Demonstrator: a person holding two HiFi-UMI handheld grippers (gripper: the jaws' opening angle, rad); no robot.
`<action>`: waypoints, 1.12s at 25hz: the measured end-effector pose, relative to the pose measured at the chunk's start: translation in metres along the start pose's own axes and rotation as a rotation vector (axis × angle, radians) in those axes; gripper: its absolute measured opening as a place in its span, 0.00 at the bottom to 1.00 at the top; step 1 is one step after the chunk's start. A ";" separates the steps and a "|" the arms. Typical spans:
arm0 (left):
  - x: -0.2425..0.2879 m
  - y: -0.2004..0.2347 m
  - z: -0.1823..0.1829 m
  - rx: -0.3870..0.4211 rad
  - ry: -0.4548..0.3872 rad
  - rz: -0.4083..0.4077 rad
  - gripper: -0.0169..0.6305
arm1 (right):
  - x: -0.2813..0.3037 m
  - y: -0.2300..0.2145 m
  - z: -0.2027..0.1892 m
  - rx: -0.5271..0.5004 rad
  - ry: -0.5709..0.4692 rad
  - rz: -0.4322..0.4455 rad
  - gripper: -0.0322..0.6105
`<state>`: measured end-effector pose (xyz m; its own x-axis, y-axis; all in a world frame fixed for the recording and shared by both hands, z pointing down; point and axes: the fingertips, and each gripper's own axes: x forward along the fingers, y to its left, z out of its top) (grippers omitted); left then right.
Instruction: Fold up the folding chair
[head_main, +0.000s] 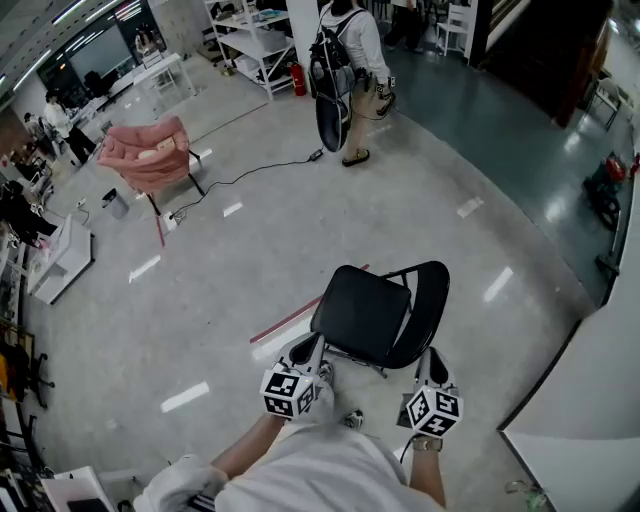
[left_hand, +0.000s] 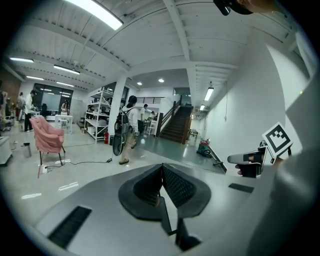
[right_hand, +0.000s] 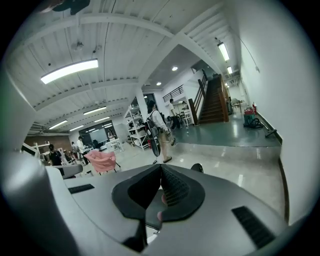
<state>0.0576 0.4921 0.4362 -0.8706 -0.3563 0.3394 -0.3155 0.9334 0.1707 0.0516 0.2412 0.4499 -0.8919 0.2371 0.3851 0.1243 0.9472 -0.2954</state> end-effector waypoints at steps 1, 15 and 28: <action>0.011 -0.001 0.001 0.004 0.002 -0.020 0.04 | 0.002 -0.005 -0.001 0.002 0.003 -0.018 0.05; 0.120 0.079 0.033 -0.031 0.047 -0.180 0.05 | 0.099 0.019 0.012 0.060 0.105 -0.160 0.05; 0.190 0.190 0.004 -0.022 0.174 -0.162 0.05 | 0.189 0.034 -0.041 0.130 0.257 -0.204 0.07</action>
<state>-0.1692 0.6018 0.5291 -0.7302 -0.5053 0.4598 -0.4361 0.8628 0.2557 -0.0951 0.3271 0.5483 -0.7521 0.1075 0.6503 -0.1166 0.9494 -0.2917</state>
